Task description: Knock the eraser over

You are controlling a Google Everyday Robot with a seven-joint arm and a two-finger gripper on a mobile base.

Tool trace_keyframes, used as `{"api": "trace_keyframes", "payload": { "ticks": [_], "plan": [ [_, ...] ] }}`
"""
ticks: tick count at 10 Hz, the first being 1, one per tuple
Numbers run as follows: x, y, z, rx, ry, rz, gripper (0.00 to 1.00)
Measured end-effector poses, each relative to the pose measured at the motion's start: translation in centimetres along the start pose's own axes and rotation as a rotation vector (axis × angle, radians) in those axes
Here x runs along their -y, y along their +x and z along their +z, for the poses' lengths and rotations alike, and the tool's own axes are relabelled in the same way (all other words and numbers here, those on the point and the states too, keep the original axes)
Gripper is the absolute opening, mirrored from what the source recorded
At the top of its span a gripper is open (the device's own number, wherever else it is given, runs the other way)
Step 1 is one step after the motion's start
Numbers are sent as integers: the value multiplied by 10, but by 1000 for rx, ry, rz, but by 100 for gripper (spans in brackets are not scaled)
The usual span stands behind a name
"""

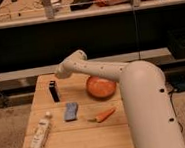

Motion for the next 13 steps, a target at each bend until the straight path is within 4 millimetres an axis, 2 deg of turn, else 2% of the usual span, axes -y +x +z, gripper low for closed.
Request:
{"api": "trace_keyframes", "payload": {
  "ticks": [3,6,9,13],
  "plan": [
    [14,-14,8,14,3,-46,0],
    [15,-27,2,24,3,-82,0],
    [7,-62,-25,-7,-32,-109,0],
    [0,-125,-85,-85,-41,-129,0]
  ]
}}
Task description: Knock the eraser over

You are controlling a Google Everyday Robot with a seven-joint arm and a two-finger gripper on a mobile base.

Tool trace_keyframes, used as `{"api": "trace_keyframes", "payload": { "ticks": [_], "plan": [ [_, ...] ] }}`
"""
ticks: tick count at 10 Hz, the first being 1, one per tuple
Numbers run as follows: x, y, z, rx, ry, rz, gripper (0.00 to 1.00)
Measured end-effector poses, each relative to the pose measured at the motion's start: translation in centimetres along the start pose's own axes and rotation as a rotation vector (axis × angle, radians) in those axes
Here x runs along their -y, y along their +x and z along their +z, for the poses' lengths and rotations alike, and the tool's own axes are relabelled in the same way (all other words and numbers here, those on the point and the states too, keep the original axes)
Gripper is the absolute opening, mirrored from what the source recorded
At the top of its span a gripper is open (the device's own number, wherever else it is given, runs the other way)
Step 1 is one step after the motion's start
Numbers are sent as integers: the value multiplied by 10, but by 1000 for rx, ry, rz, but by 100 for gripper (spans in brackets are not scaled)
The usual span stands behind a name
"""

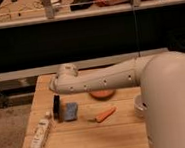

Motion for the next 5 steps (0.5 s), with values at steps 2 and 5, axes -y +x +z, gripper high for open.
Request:
{"api": "trace_keyframes", "payload": {
  "ticks": [2,5],
  "plan": [
    [1,-15,-34,-22,54,40,0],
    [10,-21,-29,-15,65,17,0]
  ]
}}
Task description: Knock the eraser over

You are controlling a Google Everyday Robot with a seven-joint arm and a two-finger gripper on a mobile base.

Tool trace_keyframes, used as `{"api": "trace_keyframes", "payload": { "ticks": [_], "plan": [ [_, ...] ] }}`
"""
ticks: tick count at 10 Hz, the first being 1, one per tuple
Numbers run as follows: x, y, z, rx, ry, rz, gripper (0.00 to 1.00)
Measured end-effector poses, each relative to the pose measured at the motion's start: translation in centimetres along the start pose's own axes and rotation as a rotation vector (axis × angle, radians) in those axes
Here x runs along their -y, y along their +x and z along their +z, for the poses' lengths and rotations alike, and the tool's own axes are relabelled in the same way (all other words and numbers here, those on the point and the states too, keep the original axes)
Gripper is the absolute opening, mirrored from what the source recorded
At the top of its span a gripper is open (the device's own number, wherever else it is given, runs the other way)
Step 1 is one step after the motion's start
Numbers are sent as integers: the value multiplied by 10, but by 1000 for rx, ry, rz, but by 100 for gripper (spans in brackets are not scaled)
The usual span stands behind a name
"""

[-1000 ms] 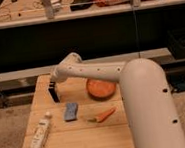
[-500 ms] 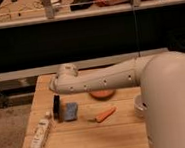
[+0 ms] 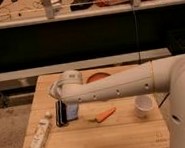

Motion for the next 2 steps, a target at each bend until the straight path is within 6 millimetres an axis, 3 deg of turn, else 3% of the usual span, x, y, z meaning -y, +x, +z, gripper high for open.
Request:
{"api": "trace_keyframes", "payload": {
  "ticks": [2],
  "plan": [
    [10,-3,15,10,24,-2,0]
  ]
}}
